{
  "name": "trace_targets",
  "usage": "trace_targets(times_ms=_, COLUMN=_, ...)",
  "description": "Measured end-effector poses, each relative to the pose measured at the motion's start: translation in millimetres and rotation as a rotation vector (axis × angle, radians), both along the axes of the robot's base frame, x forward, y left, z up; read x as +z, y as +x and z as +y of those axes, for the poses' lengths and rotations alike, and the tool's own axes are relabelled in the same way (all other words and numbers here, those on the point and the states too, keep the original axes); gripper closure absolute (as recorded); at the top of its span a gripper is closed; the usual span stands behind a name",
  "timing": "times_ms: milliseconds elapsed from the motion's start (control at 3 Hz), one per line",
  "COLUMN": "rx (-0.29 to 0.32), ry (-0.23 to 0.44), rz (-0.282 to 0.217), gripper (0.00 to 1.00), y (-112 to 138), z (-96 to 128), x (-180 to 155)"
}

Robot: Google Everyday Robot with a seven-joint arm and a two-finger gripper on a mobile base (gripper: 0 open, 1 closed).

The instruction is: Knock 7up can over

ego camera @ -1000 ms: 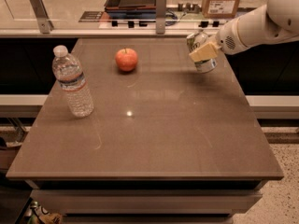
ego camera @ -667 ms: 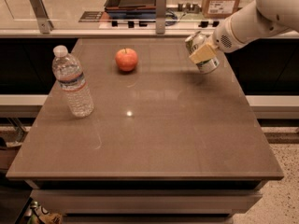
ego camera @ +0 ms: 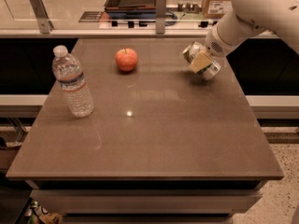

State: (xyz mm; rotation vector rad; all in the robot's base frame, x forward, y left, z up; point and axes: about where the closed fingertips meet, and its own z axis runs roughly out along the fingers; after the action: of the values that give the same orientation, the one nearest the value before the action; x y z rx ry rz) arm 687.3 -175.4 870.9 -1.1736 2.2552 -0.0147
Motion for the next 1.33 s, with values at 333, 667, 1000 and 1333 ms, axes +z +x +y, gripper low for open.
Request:
trace_targets(times_ms=333, rx=0.025, ry=-0.067, rz=0.049, gripper=1.0, y=-1.3, z=6.3, x=-17.2)
trace_targets(times_ms=667, rx=0.072, ry=-0.087, rz=0.096, gripper=1.0, y=-0.2, z=18.8, x=-35.4)
trace_targets(times_ms=1000, rx=0.096, ry=-0.074, rz=0.111, gripper=1.0, y=1.4, z=25.6, x=-41.0)
trace_targets(times_ms=1333, rx=0.096, ry=-0.074, rz=0.111, gripper=0.84, y=1.4, z=25.6, x=-39.2)
